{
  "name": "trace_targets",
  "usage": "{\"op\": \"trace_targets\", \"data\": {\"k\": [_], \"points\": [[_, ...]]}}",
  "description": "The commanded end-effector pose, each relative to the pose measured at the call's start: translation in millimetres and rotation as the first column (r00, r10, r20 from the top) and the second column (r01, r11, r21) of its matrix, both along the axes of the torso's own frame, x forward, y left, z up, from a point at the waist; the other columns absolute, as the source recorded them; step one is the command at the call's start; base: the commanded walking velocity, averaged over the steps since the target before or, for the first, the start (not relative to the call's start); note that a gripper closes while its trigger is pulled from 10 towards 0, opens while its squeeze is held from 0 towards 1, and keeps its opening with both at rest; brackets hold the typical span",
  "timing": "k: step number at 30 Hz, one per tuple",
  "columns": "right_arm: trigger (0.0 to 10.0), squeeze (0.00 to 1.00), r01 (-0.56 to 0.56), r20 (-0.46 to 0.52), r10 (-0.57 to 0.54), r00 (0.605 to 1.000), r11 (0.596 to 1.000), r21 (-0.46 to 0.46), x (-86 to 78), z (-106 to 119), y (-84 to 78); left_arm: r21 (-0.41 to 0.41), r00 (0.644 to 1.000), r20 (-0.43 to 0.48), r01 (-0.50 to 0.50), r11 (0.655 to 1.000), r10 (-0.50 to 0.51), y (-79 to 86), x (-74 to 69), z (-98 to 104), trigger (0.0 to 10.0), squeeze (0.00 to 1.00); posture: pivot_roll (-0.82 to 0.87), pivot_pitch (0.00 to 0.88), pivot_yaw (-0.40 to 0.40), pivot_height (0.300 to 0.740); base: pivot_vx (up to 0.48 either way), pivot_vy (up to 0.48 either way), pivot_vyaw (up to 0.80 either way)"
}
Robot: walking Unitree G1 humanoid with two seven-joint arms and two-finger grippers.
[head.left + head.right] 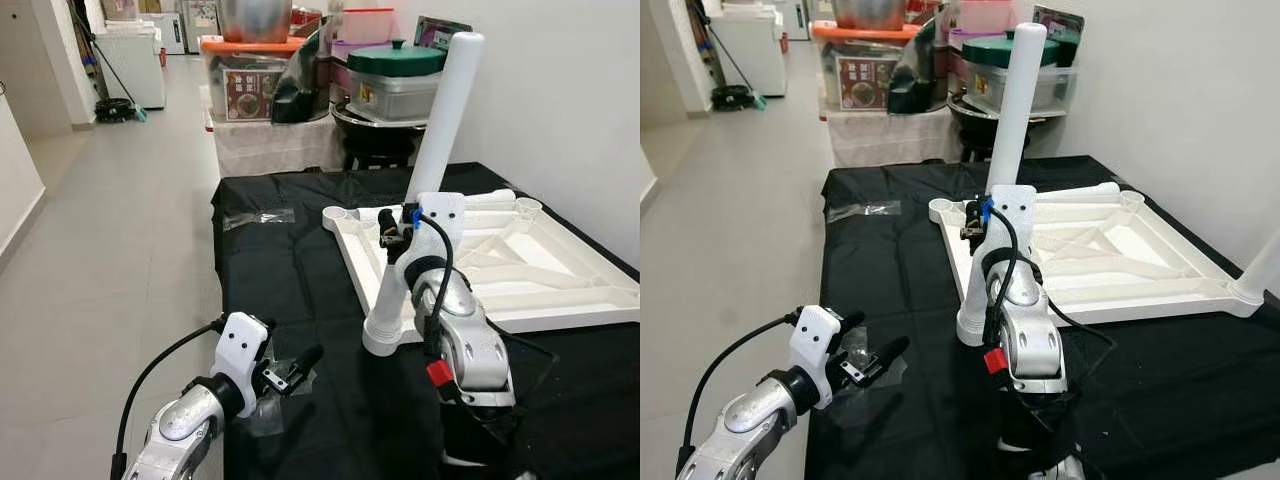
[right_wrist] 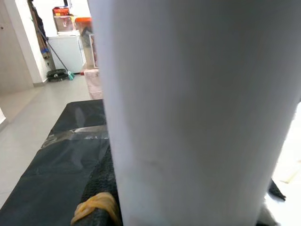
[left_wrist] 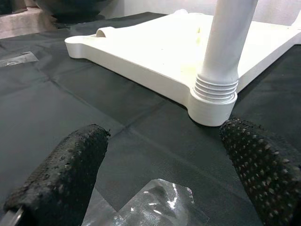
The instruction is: Building children table
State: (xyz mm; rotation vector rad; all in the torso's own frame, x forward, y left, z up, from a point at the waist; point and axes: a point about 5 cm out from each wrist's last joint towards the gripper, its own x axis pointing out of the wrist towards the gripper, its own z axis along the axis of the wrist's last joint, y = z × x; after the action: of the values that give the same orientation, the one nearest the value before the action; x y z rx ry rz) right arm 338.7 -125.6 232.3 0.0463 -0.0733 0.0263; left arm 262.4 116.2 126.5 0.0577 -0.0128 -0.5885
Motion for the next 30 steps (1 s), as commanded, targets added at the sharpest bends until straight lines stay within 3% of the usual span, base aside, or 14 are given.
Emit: {"op": "trace_targets", "data": {"k": [1,6,7,10,11,12,13,14,15,16,18,28,29,30], "points": [[10.0,1.00,0.034,-0.014,-0.033,0.999,0.999,0.030,-0.2,-1,-4.2,-0.014,1.000,-0.012,0.012,1.000,-0.012,-2.8,-0.6,0,10.0,0.00,0.06,0.000,-0.042,0.740,0.000,0.000,0.00],[10.0,1.00,0.031,0.007,-0.032,0.999,0.999,0.026,1.2,6,-14.3,-0.014,1.000,-0.013,0.009,1.000,-0.010,-1.1,-0.6,-1,10.0,0.00,0.07,0.000,-0.044,0.740,0.000,0.000,0.00],[10.0,0.00,-0.018,0.052,0.018,0.998,1.000,-0.015,4.6,9,-19.2,-0.013,1.000,-0.013,0.007,1.000,-0.007,0.1,-0.5,-1,10.0,0.00,0.06,0.000,-0.043,0.740,0.000,0.000,0.00],[10.0,0.00,-0.077,0.078,0.080,0.994,0.996,-0.041,8.5,10,-24.9,-0.011,1.000,-0.014,0.005,1.000,-0.005,1.0,-0.4,-1,10.0,0.00,0.06,0.000,-0.042,0.740,0.000,0.000,0.00],[10.0,0.00,-0.281,0.117,0.296,0.948,0.951,-0.130,10.8,10,-37.6,-0.010,1.000,-0.013,0.003,1.000,-0.003,1.2,0.0,-1,10.0,0.00,0.06,0.000,-0.042,0.740,0.000,0.000,0.00],[10.0,0.00,-0.281,0.117,0.296,0.948,0.951,-0.130,10.8,10,-37.6,-0.010,1.000,-0.013,0.003,1.000,-0.003,1.2,0.0,-1,10.0,0.00,0.06,0.000,-0.042,0.740,0.000,0.000,0.00],[10.0,0.00,-0.383,0.123,0.407,0.905,0.906,-0.181,7.8,11,-42.7,-0.011,1.000,-0.010,0.006,1.000,-0.006,0.7,0.3,-1,10.0,0.00,0.07,0.000,-0.041,0.740,0.000,0.000,0.00],[10.0,0.00,-0.383,0.123,0.407,0.905,0.906,-0.181,7.8,11,-42.7,-0.011,1.000,-0.010,0.006,1.000,-0.006,0.7,0.3,-1,10.0,0.00,0.07,0.000,-0.041,0.740,0.000,0.000,0.00],[10.0,0.00,-0.507,0.089,0.533,0.842,0.836,-0.209,2.3,8,-46.9,-0.011,1.000,-0.009,0.008,1.000,-0.008,0.5,0.6,0,10.0,0.00,0.06,0.000,-0.040,0.740,0.000,0.000,0.00],[10.0,0.00,-0.507,0.089,0.533,0.842,0.836,-0.209,2.3,8,-46.9,-0.011,1.000,-0.009,0.008,1.000,-0.008,0.5,0.6,0,10.0,0.00,0.06,0.000,-0.040,0.740,0.000,0.000,0.00],[10.0,0.00,-0.620,0.036,0.643,0.765,0.750,-0.232,-2.9,5,-52.3,-0.010,1.000,-0.009,0.010,1.000,-0.010,0.9,1.0,0,10.0,0.00,0.06,0.000,-0.040,0.740,0.000,0.000,0.00],[10.0,0.00,-0.701,-0.006,0.718,0.696,0.678,-0.222,17.9,4,-53.1,-0.007,1.000,-0.005,0.005,1.000,-0.005,1.4,1.6,1,10.0,0.00,0.09,0.000,-0.056,0.740,0.000,0.000,0.00],[9.2,0.00,-0.713,0.003,0.729,0.684,0.669,-0.209,21.2,5,-52.2,-0.006,1.000,-0.005,0.002,1.000,-0.002,2.1,0.9,1,10.0,0.00,0.09,0.000,-0.063,0.740,0.000,0.000,0.00],[5.6,0.00,-0.720,0.017,0.735,0.678,0.668,-0.188,24.5,6,-50.5,-0.006,1.000,-0.006,-0.003,1.000,0.003,2.7,0.3,0,10.0,0.00,0.09,0.000,-0.067,0.740,0.000,0.000,0.00]]}}
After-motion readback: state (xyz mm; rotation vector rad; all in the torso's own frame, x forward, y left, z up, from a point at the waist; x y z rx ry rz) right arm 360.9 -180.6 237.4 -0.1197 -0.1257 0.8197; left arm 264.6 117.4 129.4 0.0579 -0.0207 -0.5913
